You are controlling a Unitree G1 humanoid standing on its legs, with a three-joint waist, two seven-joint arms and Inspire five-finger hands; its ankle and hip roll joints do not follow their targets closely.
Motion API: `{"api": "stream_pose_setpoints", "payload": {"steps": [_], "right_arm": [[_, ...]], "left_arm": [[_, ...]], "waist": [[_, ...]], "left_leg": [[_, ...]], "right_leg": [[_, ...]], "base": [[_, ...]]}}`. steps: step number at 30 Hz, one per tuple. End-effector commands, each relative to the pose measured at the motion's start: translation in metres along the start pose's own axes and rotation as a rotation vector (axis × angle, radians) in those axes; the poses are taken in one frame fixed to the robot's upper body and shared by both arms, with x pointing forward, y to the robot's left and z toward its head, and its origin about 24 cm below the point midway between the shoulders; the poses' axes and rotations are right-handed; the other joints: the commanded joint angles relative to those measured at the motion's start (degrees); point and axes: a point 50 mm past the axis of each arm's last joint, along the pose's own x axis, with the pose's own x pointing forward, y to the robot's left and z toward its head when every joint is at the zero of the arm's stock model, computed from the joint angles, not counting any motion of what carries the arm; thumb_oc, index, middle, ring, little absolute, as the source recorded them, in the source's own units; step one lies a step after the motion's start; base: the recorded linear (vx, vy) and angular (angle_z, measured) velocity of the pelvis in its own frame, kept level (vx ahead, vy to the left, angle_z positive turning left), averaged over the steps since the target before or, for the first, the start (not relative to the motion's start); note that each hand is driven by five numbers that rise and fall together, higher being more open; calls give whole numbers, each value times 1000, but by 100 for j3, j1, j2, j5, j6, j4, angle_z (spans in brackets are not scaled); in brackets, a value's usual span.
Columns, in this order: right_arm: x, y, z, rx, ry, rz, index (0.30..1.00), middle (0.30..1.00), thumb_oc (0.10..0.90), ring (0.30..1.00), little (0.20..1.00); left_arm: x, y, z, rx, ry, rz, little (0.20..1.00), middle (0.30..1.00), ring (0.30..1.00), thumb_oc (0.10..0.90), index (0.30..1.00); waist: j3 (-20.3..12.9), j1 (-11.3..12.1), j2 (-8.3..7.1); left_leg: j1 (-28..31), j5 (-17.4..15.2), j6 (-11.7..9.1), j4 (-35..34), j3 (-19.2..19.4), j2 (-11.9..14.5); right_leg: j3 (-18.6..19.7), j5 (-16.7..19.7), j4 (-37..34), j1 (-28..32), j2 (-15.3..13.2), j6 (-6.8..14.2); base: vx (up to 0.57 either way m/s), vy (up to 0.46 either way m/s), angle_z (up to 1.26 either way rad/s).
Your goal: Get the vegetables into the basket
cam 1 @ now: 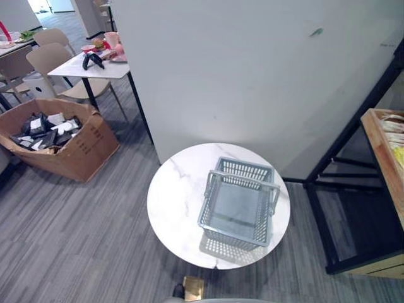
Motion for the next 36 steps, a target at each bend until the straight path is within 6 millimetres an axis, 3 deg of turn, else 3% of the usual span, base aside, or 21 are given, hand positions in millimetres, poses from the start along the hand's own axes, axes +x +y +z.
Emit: {"api": "stream_pose_setpoints", "payload": {"steps": [1,8,11,16,20,36], "right_arm": [[3,30,71,19,-255,115,1000,1000,900,1000,1000],[0,28,77,17,-295,117,1000,1000,900,1000,1000],[-8,31,96,-8,-400,144,1000,1000,900,1000,1000],[-16,29,103,-23,-458,150,1000,1000,900,1000,1000],[-12,25,93,-19,-417,137,1000,1000,900,1000,1000],[-12,24,96,-17,-423,134,1000,1000,900,1000,1000]], "left_arm": [[5,5,68,-90,-189,22,1000,1000,1000,900,1000],[5,7,69,-101,-192,28,1000,1000,1000,900,1000],[5,10,66,-113,-183,40,1000,1000,1000,900,1000],[5,12,63,-126,-174,46,1000,1000,1000,900,1000],[5,14,64,-132,-180,50,1000,1000,1000,900,1000],[5,15,66,-138,-186,53,1000,1000,1000,900,1000]], "waist": [[370,30,-311],[393,6,-328],[376,-13,-351],[364,-31,-382],[370,-36,-395],[375,-32,-422]], "left_leg": [[200,-211,34,5,170,-97],[208,-214,24,5,207,-82],[221,-217,17,5,218,-75],[243,-227,17,5,226,-66],[260,-235,26,5,231,-64],[336,-259,45,5,254,-68]], "right_leg": [[271,578,-10,-394,-257,129],[296,598,-10,-415,-257,132],[296,596,-10,-407,-246,133],[301,592,-9,-397,-234,133],[314,591,3,-397,-232,131],[345,571,18,-341,-222,122]], "base": [[-23,-11,-7],[-3,-1,-1],[0,0,0],[0,0,0],[0,0,0],[0,0,0]]}}
